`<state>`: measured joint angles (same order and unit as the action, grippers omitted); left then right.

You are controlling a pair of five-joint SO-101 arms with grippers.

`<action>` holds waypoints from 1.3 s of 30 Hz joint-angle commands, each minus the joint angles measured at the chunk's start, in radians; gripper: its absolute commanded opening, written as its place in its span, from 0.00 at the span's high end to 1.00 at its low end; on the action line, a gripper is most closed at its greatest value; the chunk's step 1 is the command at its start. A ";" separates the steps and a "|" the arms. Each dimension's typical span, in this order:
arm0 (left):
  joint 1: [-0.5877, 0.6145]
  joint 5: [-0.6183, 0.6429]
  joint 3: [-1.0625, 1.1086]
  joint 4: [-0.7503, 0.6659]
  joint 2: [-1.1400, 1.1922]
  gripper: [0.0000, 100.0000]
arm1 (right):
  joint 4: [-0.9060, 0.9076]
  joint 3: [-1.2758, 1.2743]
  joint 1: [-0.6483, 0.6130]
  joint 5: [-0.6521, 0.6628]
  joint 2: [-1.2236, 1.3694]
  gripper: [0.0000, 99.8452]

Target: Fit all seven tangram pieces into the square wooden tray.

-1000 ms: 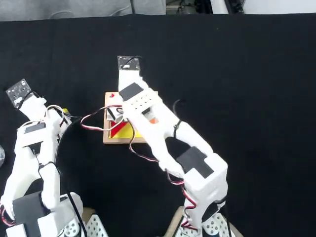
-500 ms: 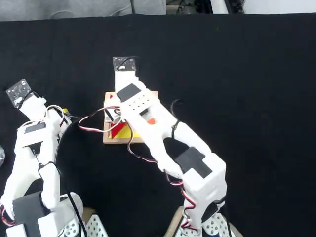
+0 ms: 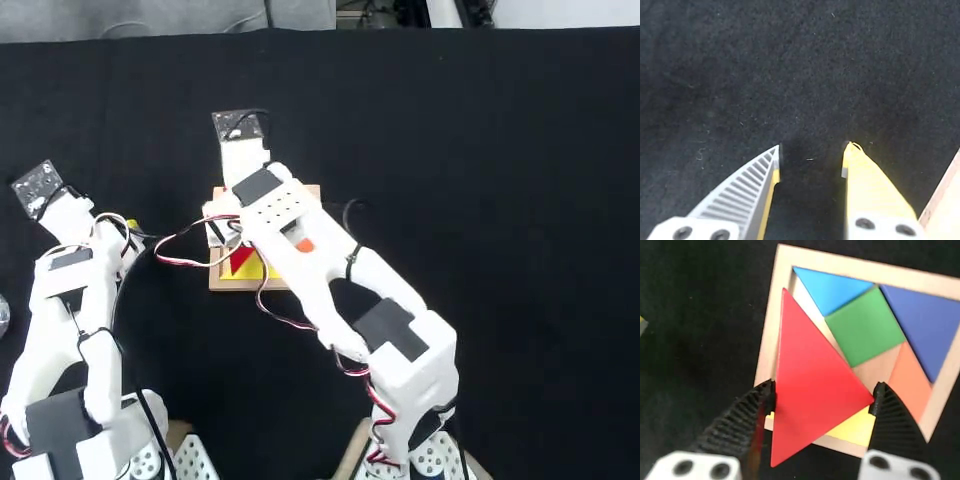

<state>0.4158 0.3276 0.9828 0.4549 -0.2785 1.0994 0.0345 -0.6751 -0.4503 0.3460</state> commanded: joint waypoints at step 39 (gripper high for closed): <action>0.050 0.072 -0.073 0.003 -0.005 0.79 | 0.021 0.176 -0.029 0.594 0.136 0.99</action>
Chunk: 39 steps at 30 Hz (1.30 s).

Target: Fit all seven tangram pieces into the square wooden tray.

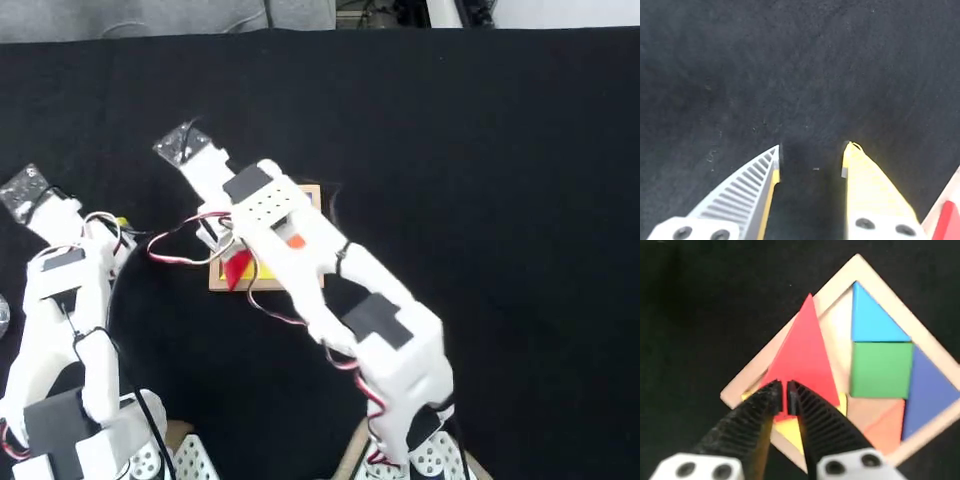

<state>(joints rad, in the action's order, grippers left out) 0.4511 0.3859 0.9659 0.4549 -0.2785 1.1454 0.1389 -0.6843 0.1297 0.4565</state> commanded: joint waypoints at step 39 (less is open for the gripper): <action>-0.093 -0.081 -0.054 0.002 -0.002 0.79 | 0.020 -0.079 0.341 -0.146 -0.466 0.99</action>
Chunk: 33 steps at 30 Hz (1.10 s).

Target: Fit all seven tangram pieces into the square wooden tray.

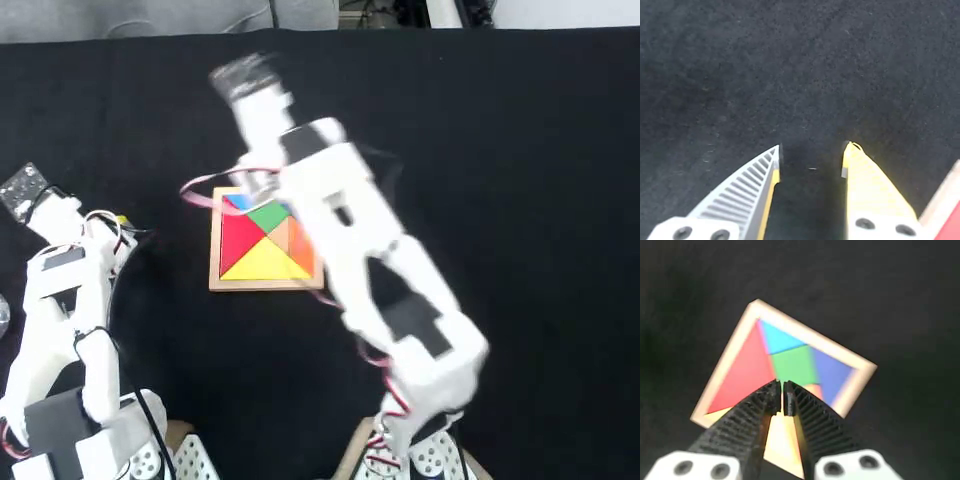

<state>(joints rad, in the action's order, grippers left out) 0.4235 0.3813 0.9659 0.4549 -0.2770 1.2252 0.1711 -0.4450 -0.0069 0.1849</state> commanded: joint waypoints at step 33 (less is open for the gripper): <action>-0.380 -0.354 -0.492 0.379 0.387 0.97 | -0.643 -0.888 0.451 -0.017 -0.473 0.99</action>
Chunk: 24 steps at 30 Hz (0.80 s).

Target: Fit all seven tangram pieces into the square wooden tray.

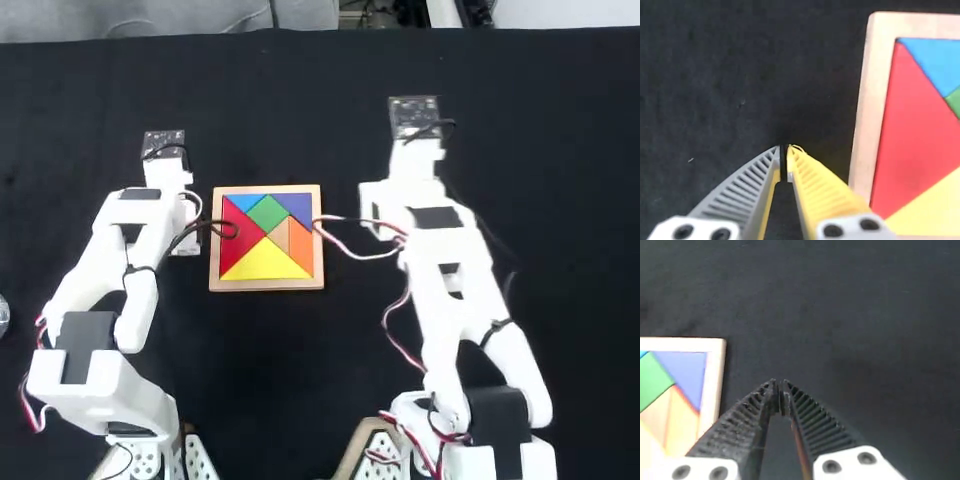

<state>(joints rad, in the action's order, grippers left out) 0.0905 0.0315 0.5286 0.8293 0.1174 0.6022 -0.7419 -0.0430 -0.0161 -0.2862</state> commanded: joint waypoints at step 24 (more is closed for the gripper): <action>-0.027 0.021 -0.047 0.025 -0.167 0.97 | -0.015 0.002 0.054 -0.002 0.004 0.99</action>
<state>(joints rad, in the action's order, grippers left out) 0.0138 0.0315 0.5178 0.8600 0.0299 0.5992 -0.7465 -0.0046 -0.0161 -0.2862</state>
